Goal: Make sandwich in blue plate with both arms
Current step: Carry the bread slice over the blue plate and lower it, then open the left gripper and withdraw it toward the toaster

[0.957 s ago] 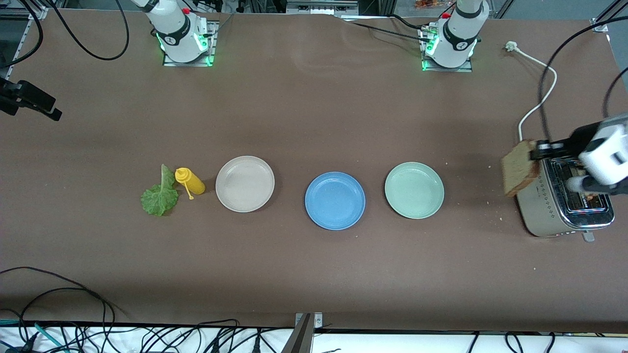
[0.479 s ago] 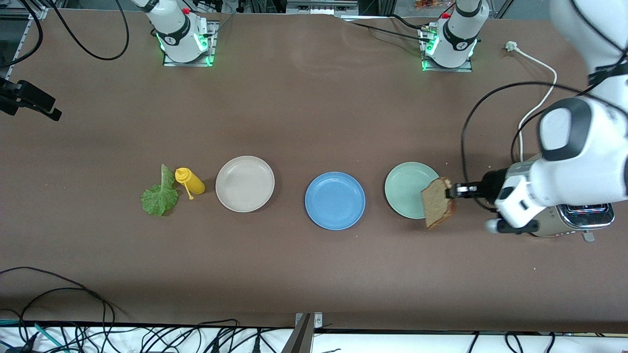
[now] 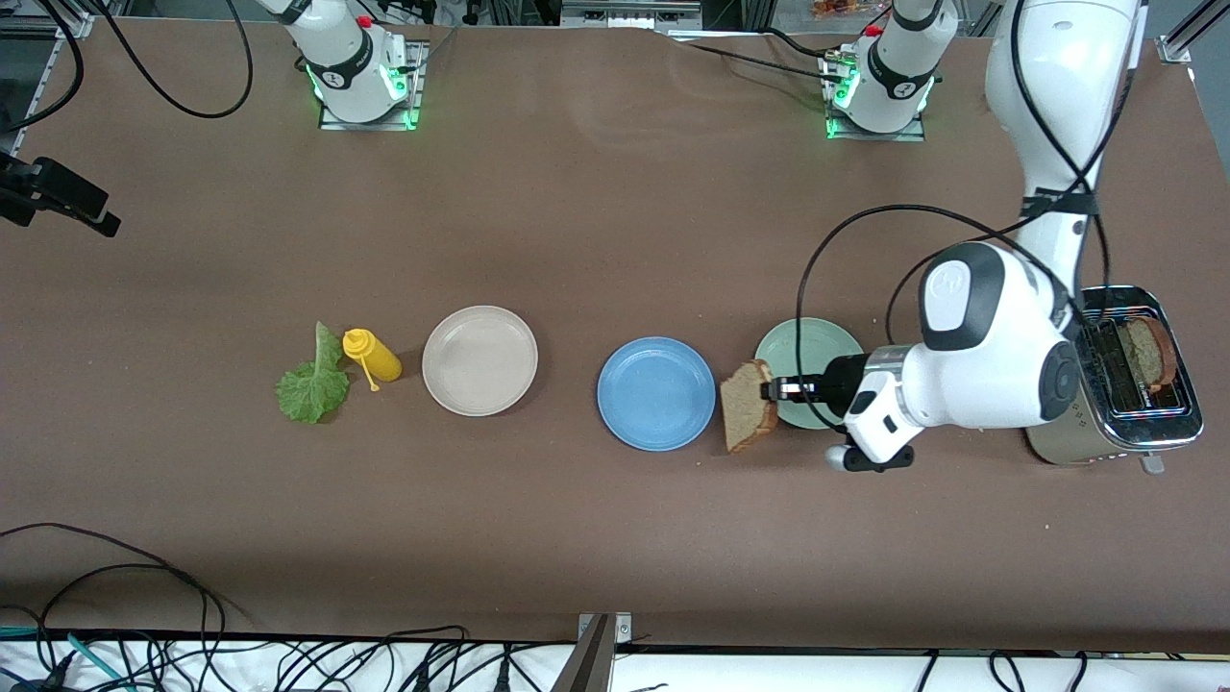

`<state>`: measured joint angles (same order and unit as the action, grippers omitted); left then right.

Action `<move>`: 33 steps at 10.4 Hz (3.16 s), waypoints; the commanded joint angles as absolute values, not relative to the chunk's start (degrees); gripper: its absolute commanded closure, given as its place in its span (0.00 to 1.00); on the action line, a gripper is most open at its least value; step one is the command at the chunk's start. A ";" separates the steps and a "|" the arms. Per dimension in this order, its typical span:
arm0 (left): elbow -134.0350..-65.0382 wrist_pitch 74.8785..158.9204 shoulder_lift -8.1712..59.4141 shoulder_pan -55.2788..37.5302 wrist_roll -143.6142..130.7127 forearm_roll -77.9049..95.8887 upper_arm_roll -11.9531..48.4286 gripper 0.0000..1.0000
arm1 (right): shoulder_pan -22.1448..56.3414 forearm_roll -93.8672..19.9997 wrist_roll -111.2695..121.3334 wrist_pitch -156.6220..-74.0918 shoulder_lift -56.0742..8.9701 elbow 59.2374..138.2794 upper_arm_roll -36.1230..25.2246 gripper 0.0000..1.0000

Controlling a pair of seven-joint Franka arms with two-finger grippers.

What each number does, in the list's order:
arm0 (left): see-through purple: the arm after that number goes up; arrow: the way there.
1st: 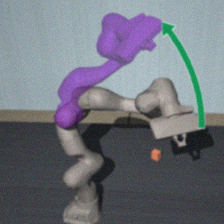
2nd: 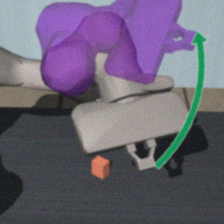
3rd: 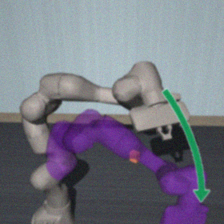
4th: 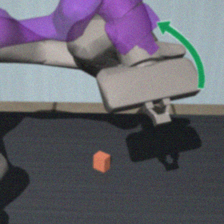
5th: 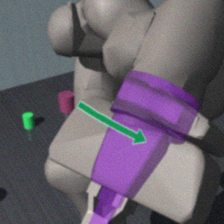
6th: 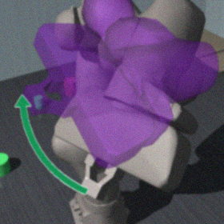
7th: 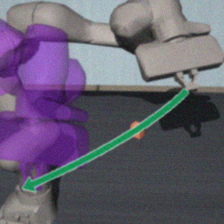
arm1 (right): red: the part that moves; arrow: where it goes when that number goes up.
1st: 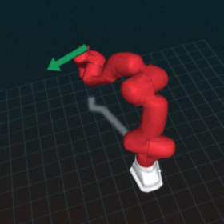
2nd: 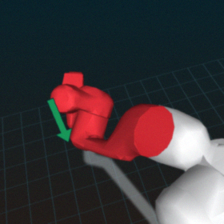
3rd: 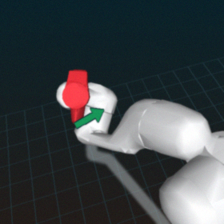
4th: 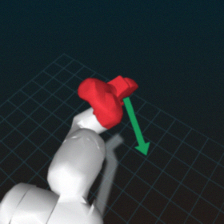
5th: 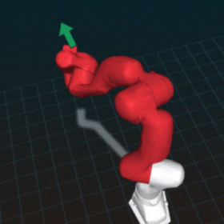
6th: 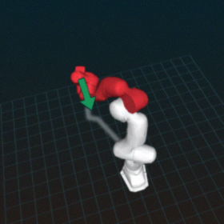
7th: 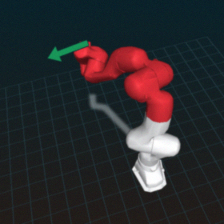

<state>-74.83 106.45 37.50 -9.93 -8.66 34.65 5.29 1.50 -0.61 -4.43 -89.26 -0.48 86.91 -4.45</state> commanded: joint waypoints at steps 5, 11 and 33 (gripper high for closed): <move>-73.04 107.92 43.59 -14.85 -13.54 55.62 4.31 1.00 | 1.14 -1.67 -3.96 -88.59 -0.44 86.22 -4.57 0.00; -73.04 113.64 46.93 -18.54 -11.78 55.37 4.04 1.00 | 1.14 -1.67 -4.04 -88.68 -0.44 86.22 -4.57 0.00; -74.44 113.55 49.57 -14.42 3.52 55.02 2.56 0.00 | 1.14 -1.67 -3.96 -88.59 -0.35 86.22 -4.57 0.00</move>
